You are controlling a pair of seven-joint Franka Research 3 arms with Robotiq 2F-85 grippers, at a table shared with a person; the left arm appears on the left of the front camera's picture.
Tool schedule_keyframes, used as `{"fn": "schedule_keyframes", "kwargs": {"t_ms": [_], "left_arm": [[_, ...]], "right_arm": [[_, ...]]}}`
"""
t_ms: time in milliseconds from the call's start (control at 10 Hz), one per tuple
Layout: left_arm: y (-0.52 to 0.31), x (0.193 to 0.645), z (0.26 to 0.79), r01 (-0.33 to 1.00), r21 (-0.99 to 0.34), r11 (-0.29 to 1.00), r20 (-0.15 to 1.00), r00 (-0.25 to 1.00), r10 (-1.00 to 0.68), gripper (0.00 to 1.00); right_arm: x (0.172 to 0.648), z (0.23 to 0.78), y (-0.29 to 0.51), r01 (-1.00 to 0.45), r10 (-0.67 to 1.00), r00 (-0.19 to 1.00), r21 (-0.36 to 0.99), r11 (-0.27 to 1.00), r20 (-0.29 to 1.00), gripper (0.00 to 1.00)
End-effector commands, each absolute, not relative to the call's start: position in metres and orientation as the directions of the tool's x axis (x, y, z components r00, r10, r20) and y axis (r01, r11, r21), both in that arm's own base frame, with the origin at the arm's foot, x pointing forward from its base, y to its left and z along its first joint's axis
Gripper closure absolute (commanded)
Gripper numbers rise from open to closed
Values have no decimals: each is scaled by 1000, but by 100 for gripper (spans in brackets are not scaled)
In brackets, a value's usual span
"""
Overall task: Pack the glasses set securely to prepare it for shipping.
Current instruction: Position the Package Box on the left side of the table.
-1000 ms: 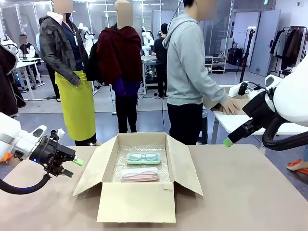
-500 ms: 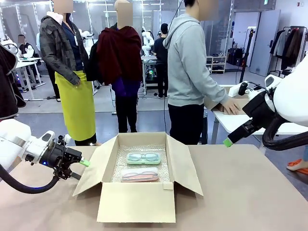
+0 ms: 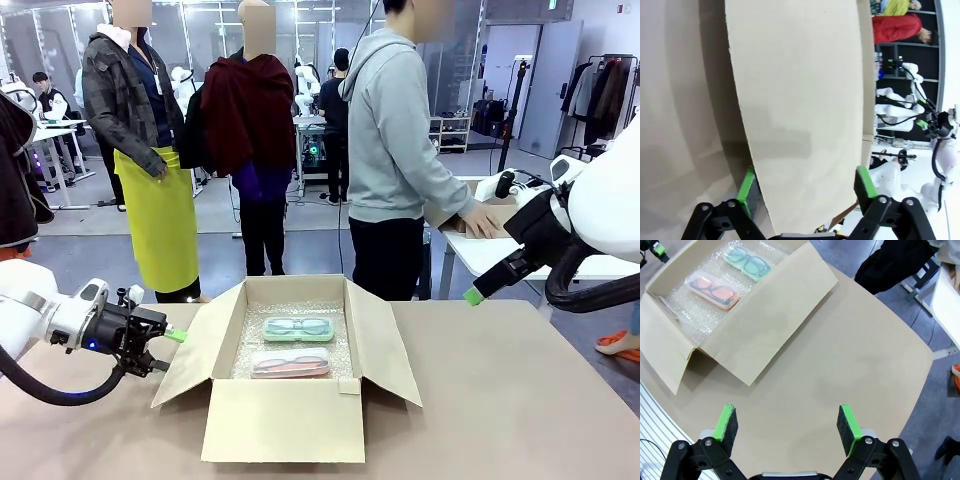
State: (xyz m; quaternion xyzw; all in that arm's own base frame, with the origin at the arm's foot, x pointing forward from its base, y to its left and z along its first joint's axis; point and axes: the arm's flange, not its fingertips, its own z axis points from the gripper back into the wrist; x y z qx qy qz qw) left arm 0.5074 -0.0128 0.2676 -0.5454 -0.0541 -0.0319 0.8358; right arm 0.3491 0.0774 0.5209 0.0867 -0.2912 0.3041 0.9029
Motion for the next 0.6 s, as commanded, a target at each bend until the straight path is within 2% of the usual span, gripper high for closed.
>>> {"fn": "schedule_keyframes", "kwargs": {"t_ms": [0, 100, 200, 300, 400, 500], "left_arm": [[-2, 508, 264, 137, -939, 316, 150, 989, 17, 19], [3, 506, 265, 138, -950, 282, 149, 989, 20, 32], [8, 505, 264, 139, -955, 263, 152, 988, 27, 38], [14, 503, 265, 147, -959, 242, 159, 987, 33, 51], [19, 501, 267, 155, -965, 213, 167, 985, 38, 57], [21, 500, 270, 160, -969, 188, 170, 985, 39, 69]], "right_arm": [[349, 522, 78, -598, 500, 643, -27, 801, 580, 0], [349, 522, 78, -598, 500, 643, -27, 801, 580, 0], [349, 522, 78, -598, 500, 643, -27, 801, 580, 0], [349, 522, 78, -598, 500, 643, -27, 801, 580, 0], [349, 522, 78, -598, 500, 643, -27, 801, 580, 0], [349, 522, 78, -598, 500, 643, -27, 801, 580, 0]]}}
